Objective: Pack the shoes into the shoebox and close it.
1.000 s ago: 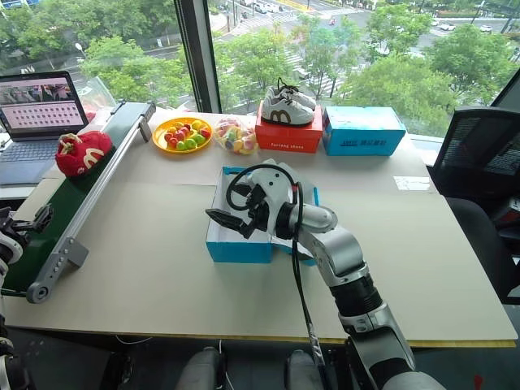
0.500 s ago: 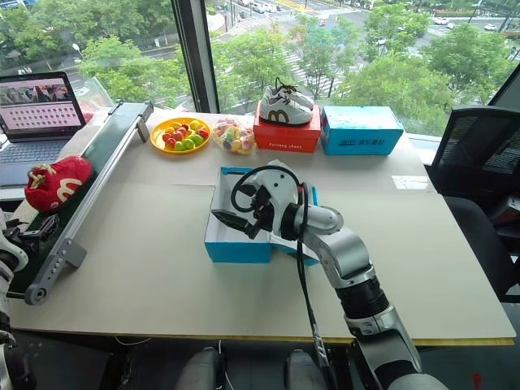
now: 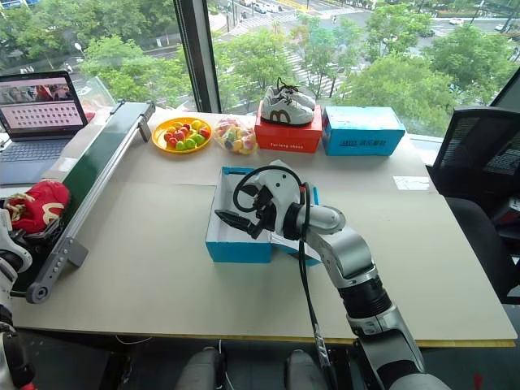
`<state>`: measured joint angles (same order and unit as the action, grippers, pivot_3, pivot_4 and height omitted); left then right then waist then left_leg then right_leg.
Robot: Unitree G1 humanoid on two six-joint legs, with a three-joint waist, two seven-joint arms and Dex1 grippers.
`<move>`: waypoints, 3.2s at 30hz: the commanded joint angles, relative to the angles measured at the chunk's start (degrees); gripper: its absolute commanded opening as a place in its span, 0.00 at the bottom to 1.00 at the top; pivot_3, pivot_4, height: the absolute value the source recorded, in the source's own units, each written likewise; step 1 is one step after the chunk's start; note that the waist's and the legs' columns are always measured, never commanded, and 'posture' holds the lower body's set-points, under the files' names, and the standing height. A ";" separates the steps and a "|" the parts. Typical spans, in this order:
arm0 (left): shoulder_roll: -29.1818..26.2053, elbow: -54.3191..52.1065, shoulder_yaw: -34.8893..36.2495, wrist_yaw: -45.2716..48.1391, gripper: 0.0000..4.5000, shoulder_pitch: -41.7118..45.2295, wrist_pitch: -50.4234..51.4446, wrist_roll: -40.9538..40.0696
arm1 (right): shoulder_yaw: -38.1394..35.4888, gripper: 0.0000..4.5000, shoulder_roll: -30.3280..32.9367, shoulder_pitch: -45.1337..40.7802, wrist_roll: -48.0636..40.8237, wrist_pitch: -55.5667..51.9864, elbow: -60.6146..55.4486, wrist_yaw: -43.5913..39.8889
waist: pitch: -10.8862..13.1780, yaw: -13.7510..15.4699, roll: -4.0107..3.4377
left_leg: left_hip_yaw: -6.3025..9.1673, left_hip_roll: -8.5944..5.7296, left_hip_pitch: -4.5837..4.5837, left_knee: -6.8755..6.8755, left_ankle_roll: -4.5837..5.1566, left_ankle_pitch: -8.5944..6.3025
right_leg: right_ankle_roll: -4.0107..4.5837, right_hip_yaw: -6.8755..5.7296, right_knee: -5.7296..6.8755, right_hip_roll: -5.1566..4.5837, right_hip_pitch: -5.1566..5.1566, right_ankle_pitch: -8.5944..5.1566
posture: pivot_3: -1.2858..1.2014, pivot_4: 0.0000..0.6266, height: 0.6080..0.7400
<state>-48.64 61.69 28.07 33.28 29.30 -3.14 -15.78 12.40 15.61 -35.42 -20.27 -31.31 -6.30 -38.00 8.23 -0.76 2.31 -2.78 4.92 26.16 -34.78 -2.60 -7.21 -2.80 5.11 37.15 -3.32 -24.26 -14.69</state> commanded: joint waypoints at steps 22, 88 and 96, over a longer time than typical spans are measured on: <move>18.85 -62.55 -13.17 -1.65 0.56 5.62 31.28 -17.33 | -22.93 1.00 -8.21 -10.22 -25.29 -17.62 2.78 10.72 | 0.06 0.33 0.19 | 0.11 0.01 0.24 -0.07 0.23 0.28 | -0.09 -0.11 0.05 0.00 0.04 0.06 | 0.52 0.24 1.00; 9.84 -71.57 -22.52 12.63 1.00 -5.72 35.39 -12.68 | -13.64 0.05 -2.90 -13.82 -12.25 -31.98 12.24 24.30 | 0.22 -1.76 -0.02 | 0.28 -0.07 0.27 0.06 0.33 0.33 | -0.07 0.03 -0.03 0.04 -0.07 0.01 | 0.52 0.24 1.00; 10.56 -72.39 -22.02 11.56 1.00 -6.59 35.32 -12.63 | -4.13 0.05 -0.25 -12.65 -4.19 -27.72 14.95 20.00 | 0.22 -1.64 -0.02 | 0.29 -0.08 0.27 0.04 0.33 0.33 | -0.08 0.02 -0.04 0.04 -0.05 0.00 | 0.52 0.24 1.00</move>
<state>-38.12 -8.39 4.87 45.26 22.62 32.70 -28.35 7.01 14.65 -47.73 -26.43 -61.64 8.94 -16.35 8.45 -2.40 2.29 -2.49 4.84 26.44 -34.74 -2.27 -6.88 -2.88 5.13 37.11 -3.28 -24.32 -14.69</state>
